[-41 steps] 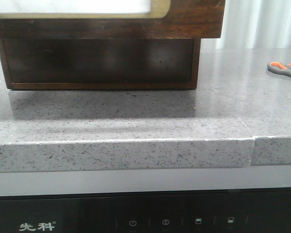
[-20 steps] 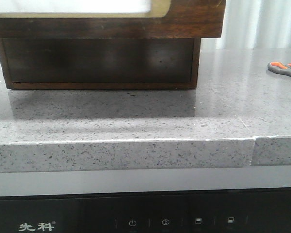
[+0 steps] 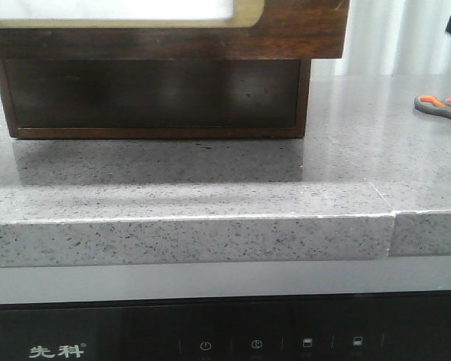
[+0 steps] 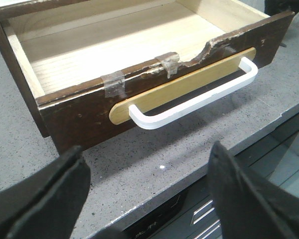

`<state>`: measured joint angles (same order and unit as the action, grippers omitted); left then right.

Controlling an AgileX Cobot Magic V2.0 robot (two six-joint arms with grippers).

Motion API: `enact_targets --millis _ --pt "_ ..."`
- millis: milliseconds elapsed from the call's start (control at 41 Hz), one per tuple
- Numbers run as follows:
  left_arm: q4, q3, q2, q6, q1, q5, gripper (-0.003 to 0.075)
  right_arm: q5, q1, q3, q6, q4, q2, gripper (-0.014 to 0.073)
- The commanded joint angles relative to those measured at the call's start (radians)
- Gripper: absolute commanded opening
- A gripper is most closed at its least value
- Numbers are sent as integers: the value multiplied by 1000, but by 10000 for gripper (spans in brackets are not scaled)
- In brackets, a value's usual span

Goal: Put scissors in drawer with both arms
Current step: 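Lower the right gripper over the orange-handled scissors and grasp them, then lift the scissors with the right gripper and carry them over the drawer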

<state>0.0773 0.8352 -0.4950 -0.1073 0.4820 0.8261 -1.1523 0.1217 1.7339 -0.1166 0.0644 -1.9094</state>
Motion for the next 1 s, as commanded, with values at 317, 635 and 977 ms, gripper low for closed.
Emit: enact_targets --millis 317,635,977 --pt "4 35 -8 9 8 -78 494 6 6 114 -13 -11 -71 575" --pt "4 35 -8 9 8 -78 494 5 6 114 -13 -12 -85 309" --pt "4 35 -8 9 8 -78 494 0 6 114 -13 -12 -85 16"
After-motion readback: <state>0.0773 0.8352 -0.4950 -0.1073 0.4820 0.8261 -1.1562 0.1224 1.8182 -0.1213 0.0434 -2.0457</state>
